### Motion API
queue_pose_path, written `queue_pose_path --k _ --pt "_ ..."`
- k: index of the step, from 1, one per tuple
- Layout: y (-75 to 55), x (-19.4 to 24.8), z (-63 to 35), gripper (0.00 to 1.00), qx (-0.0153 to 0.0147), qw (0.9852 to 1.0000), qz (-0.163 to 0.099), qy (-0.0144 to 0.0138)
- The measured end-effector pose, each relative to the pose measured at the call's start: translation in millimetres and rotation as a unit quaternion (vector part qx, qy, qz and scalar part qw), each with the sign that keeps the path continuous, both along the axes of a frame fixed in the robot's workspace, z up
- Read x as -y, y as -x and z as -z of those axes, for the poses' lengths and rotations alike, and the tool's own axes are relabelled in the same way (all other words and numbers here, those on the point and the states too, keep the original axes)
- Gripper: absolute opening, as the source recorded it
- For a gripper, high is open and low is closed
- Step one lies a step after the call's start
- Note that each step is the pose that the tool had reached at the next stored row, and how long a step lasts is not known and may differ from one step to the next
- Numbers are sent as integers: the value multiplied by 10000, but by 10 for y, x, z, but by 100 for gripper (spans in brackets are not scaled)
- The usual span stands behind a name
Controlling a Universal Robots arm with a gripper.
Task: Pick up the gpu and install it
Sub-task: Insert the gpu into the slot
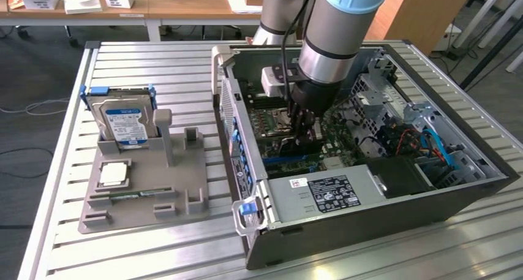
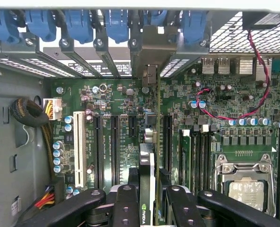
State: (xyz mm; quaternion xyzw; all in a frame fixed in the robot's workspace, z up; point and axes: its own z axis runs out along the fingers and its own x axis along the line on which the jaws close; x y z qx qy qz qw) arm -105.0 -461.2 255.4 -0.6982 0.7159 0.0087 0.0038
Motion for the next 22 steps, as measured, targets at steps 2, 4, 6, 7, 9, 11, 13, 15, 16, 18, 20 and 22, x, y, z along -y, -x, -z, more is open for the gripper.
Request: queue_pose_path --k 2,4,6,7,9,11,13,15,16,18,20,22 --pt "0 -1 8 27 1 10000 0 -3" --pt "0 0 8 27 1 10000 0 -1" --pt "0 0 8 27 0 10000 0 0" --pt "0 0 9 27 0 10000 0 0" --pt "0 0 12 27 0 10000 0 -1" --pt "0 0 12 27 0 10000 0 -1" --pt "0 0 13 27 0 10000 0 -1" --pt "0 0 12 27 0 10000 0 -1" --pt "0 -1 10 27 1 10000 0 -3" --pt "0 -1 -4 27 1 10000 0 -2" --pt "0 -1 -15 27 1 10000 0 -2" --pt "0 -1 -16 27 2 10000 0 -3"
